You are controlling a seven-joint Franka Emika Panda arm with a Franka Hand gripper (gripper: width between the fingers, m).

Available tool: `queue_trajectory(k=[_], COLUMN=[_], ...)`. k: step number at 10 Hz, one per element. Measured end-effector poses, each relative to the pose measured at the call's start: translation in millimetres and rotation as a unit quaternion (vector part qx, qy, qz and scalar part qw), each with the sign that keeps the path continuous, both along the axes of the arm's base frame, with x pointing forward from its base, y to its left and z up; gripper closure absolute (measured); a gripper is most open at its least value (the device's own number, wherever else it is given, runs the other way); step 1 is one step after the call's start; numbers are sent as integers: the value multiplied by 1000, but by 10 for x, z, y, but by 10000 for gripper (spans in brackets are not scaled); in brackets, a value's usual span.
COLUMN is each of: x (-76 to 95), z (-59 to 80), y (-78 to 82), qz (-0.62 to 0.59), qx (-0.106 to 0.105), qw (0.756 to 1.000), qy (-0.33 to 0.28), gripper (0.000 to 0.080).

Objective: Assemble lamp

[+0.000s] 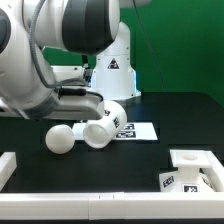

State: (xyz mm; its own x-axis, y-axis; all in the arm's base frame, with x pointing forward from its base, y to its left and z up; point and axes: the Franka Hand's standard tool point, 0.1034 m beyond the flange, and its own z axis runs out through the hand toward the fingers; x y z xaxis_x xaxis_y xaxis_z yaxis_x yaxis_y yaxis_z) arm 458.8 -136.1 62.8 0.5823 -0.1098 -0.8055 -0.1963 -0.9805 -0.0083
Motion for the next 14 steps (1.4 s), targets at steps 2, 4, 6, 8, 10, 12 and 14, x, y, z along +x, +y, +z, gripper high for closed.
queue_trajectory(k=[2, 4, 6, 8, 10, 12, 14], x=[-54, -116, -143, -154, -204, -255, -258], z=[-69, -198, -272, -346, -419, -465, -470], y=[7, 33, 53, 50, 61, 53, 56], qz=[1, 3, 6, 8, 10, 15, 16], qx=[1, 0, 0, -2, -1, 5, 7], qw=[1000, 1000, 1000, 1000, 1000, 1000, 1000], qy=[7, 11, 10, 7, 5, 6, 6], gripper=[101, 101, 101, 101, 101, 101, 101])
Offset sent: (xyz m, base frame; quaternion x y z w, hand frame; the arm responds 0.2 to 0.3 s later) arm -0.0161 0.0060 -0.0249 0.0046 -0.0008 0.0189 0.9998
